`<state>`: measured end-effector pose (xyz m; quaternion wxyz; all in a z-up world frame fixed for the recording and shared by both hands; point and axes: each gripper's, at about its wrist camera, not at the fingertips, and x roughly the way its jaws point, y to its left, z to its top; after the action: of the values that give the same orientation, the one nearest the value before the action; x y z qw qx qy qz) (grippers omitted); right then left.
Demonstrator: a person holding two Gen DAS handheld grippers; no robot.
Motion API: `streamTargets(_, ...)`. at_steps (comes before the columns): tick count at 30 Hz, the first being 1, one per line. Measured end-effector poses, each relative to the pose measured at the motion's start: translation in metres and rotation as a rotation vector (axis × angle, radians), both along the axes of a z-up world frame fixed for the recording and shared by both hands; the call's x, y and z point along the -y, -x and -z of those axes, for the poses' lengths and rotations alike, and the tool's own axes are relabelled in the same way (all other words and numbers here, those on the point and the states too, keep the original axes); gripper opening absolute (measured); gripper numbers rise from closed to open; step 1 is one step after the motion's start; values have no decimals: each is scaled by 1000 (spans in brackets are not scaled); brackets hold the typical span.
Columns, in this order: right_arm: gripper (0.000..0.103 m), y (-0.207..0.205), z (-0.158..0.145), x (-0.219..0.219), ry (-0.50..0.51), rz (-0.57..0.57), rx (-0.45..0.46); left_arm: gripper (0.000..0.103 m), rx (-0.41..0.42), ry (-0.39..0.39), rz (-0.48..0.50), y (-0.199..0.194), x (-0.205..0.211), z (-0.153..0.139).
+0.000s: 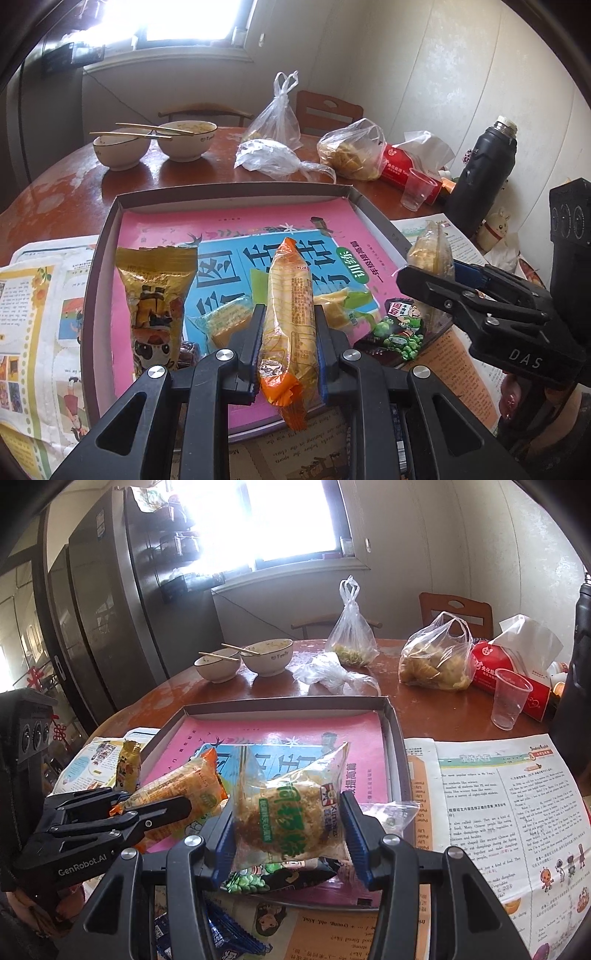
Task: Organize snacks
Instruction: 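Lift both held bags and carry them over the pink book in the tray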
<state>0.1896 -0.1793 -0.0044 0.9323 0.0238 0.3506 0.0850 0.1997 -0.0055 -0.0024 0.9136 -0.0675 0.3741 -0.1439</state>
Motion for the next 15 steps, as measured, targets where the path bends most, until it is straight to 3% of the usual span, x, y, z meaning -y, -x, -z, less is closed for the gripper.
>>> streamTargets(15,52,-20,16,-14,53,-16,-45,23,-9,10,9,-7,1,3)
